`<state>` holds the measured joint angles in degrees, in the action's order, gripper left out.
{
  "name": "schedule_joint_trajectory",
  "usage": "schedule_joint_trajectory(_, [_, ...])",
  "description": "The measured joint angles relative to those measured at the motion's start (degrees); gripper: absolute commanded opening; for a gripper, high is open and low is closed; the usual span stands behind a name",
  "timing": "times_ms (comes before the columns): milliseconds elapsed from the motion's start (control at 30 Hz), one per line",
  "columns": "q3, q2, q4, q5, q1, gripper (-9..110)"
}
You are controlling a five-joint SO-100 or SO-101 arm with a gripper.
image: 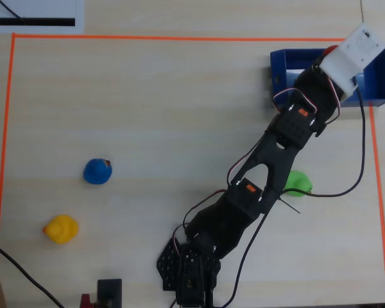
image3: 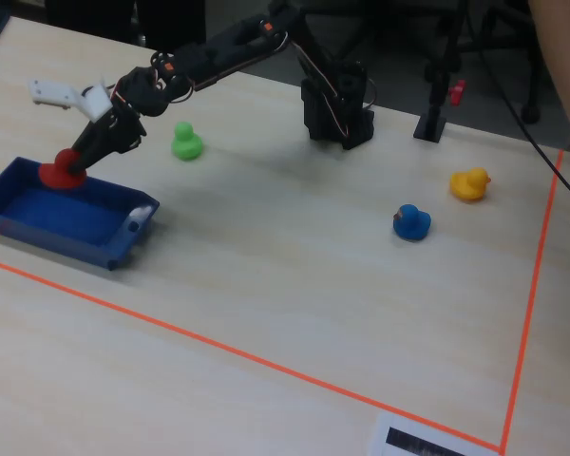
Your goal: Grasp red duck and put it into box.
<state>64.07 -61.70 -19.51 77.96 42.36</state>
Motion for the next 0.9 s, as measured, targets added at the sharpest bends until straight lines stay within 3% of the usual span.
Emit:
schedule_joint_trajectory(467, [-16.00, 21.18, 3.52, 2.81, 1.93, 0])
schedule_joint_trajectory(900, [-20.04, 24.08, 2.64, 2.72, 1.93, 17])
